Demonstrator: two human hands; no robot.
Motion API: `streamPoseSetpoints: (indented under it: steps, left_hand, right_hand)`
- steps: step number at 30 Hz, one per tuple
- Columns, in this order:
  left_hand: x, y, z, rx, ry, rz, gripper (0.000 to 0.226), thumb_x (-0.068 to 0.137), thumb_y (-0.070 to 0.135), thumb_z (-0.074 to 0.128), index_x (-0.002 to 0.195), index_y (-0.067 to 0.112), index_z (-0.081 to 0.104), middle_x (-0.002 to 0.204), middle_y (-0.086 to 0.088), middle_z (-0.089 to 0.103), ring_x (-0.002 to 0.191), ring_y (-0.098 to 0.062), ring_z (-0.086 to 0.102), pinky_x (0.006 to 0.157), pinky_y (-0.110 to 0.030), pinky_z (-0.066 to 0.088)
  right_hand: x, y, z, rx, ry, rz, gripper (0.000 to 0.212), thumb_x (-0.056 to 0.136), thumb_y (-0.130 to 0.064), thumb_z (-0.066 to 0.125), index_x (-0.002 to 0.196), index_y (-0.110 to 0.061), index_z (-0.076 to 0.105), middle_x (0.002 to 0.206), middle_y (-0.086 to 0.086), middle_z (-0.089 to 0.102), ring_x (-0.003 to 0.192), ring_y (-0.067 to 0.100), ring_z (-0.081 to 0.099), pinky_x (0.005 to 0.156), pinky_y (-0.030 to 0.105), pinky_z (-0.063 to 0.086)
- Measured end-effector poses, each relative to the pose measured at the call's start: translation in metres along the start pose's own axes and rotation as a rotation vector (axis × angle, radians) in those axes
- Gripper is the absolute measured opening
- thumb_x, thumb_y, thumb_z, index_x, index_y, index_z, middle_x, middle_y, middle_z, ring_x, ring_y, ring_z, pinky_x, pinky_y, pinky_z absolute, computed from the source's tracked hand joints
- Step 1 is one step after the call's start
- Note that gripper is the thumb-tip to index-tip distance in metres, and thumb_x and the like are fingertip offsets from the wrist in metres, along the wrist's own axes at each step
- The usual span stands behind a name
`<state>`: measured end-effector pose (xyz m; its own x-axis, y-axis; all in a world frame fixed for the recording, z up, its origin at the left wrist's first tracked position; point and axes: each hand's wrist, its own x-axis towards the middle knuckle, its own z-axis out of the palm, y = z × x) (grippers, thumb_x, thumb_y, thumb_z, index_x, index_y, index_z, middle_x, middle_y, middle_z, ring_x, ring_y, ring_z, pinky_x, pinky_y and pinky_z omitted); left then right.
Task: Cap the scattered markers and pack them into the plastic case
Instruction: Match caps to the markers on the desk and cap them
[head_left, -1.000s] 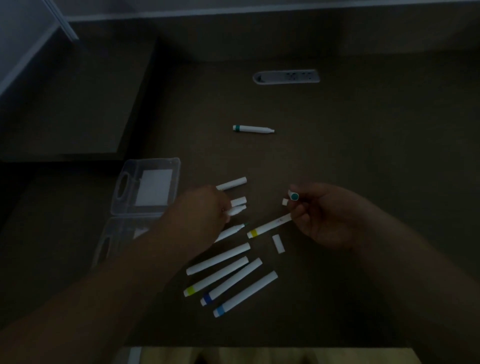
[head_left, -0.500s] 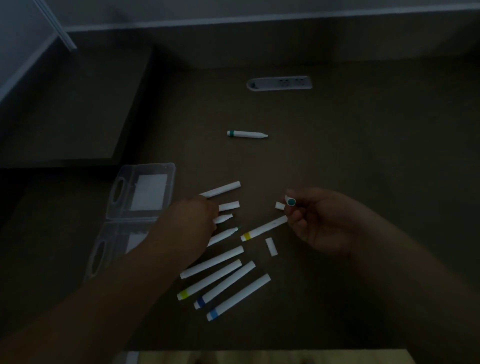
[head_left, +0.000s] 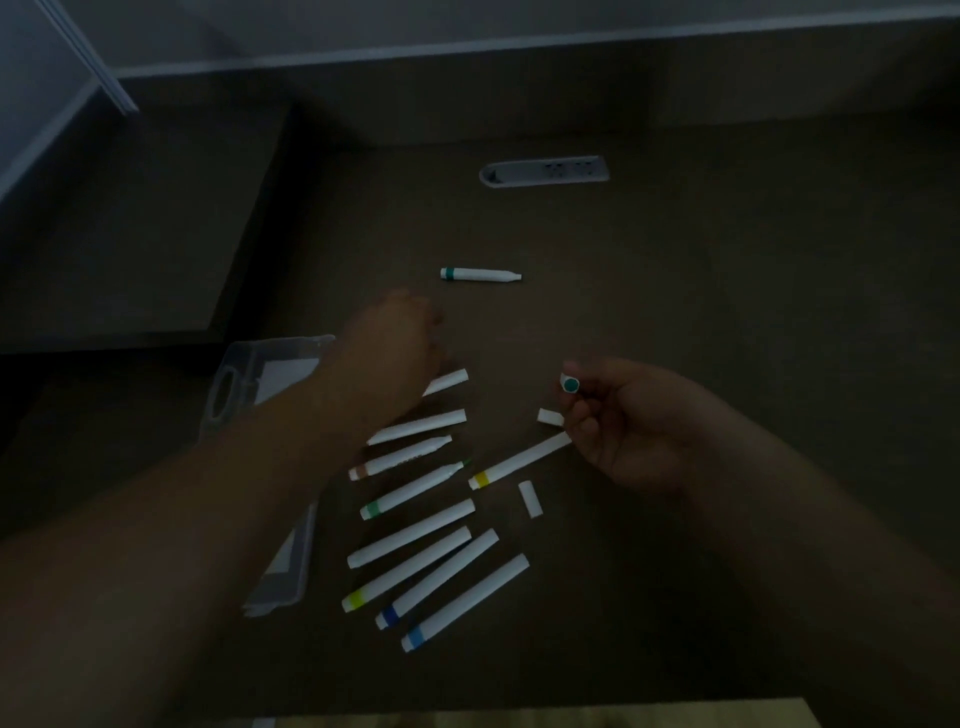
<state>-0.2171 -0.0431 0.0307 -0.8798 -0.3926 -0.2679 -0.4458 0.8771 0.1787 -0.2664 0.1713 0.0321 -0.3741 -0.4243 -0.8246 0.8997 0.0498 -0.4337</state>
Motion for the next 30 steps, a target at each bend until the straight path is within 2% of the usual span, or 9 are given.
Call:
streamPoseSetpoints:
  steps: [3, 7, 13, 17, 20, 23, 25, 27, 30]
  left_hand:
    - [0.024, 0.005, 0.002, -0.028, 0.137, 0.097, 0.046, 0.092, 0.025, 0.062, 0.137, 0.018, 0.051, 0.133, -0.007, 0.051, 0.119, -0.022, 0.051, 0.097, -0.035, 0.043]
    - [0.056, 0.014, 0.003, 0.033, 0.254, 0.194, 0.039, 0.093, 0.024, 0.058, 0.131, 0.015, 0.054, 0.129, -0.009, 0.05, 0.119, -0.025, 0.047, 0.098, -0.037, 0.041]
    - [0.099, 0.022, 0.012, 0.168, 0.224, 0.215, 0.027, 0.096, 0.021, 0.052, 0.121, 0.016, 0.058, 0.129, -0.01, 0.049, 0.121, -0.027, 0.045, 0.101, -0.039, 0.039]
    - [0.112, 0.018, 0.02, 0.286, 0.187, 0.24, 0.022, 0.096, 0.021, 0.05, 0.115, 0.014, 0.061, 0.119, -0.01, 0.057, 0.111, -0.026, 0.053, 0.099, -0.037, 0.038]
    - [0.113, 0.017, 0.021, 0.24, 0.125, 0.192, 0.021, 0.097, 0.022, 0.053, 0.115, 0.015, 0.06, 0.117, -0.008, 0.057, 0.108, -0.023, 0.055, 0.095, -0.035, 0.042]
    - [0.102, 0.026, 0.018, -0.026, 0.081, 0.084, 0.02, 0.097, 0.025, 0.054, 0.114, 0.018, 0.062, 0.109, -0.004, 0.061, 0.097, -0.017, 0.058, 0.082, -0.031, 0.047]
    - [0.085, 0.036, 0.014, -0.457, 0.055, -0.009, 0.016, 0.095, 0.022, 0.059, 0.111, 0.021, 0.065, 0.101, 0.003, 0.062, 0.094, -0.013, 0.06, 0.083, -0.03, 0.05]
    - [0.063, 0.044, 0.007, -0.911, -0.034, -0.101, 0.014, 0.092, 0.019, 0.064, 0.106, 0.023, 0.065, 0.1, 0.002, 0.064, 0.095, -0.014, 0.063, 0.085, -0.034, 0.055]
    - [0.035, 0.043, 0.004, -1.191, -0.17, -0.142, 0.016, 0.091, 0.017, 0.064, 0.106, 0.018, 0.067, 0.104, -0.007, 0.069, 0.097, -0.021, 0.067, 0.077, -0.034, 0.057]
  right_hand:
    - [0.001, -0.013, 0.004, 0.019, -0.004, -0.032, 0.017, 0.086, -0.021, 0.069, 0.098, -0.009, 0.067, 0.073, 0.002, 0.06, 0.055, 0.007, 0.055, 0.04, 0.018, 0.046]
    - [0.0, -0.029, 0.005, 0.04, -0.016, -0.073, 0.019, 0.086, -0.02, 0.069, 0.101, -0.009, 0.067, 0.075, 0.002, 0.06, 0.056, 0.007, 0.055, 0.041, 0.018, 0.046]
    - [-0.004, -0.041, -0.007, 0.071, -0.038, -0.078, 0.02, 0.085, -0.021, 0.069, 0.101, -0.008, 0.067, 0.071, 0.002, 0.061, 0.054, 0.007, 0.055, 0.041, 0.017, 0.047]
    - [-0.002, -0.042, -0.013, 0.076, -0.021, -0.062, 0.022, 0.085, -0.021, 0.069, 0.103, -0.008, 0.068, 0.07, 0.003, 0.061, 0.055, 0.007, 0.055, 0.041, 0.018, 0.046]
    - [0.002, -0.041, -0.016, 0.072, -0.002, -0.079, 0.024, 0.085, -0.021, 0.069, 0.105, -0.008, 0.067, 0.073, 0.003, 0.06, 0.057, 0.007, 0.055, 0.041, 0.018, 0.046]
    - [0.006, -0.039, -0.016, 0.066, 0.007, -0.066, 0.026, 0.083, -0.02, 0.07, 0.107, -0.008, 0.068, 0.073, 0.003, 0.061, 0.056, 0.008, 0.056, 0.041, 0.019, 0.046]
    - [0.008, -0.038, -0.014, 0.062, 0.02, -0.057, 0.027, 0.083, -0.02, 0.07, 0.107, -0.008, 0.068, 0.074, 0.003, 0.062, 0.056, 0.008, 0.056, 0.041, 0.019, 0.047]
    - [0.008, -0.037, -0.01, 0.061, 0.024, -0.048, 0.025, 0.084, -0.02, 0.071, 0.105, -0.009, 0.068, 0.074, 0.003, 0.062, 0.056, 0.008, 0.056, 0.042, 0.019, 0.047]
    - [0.008, -0.035, -0.003, 0.043, 0.032, -0.04, 0.024, 0.084, -0.02, 0.07, 0.105, -0.009, 0.069, 0.075, 0.003, 0.062, 0.058, 0.008, 0.056, 0.045, 0.019, 0.048]
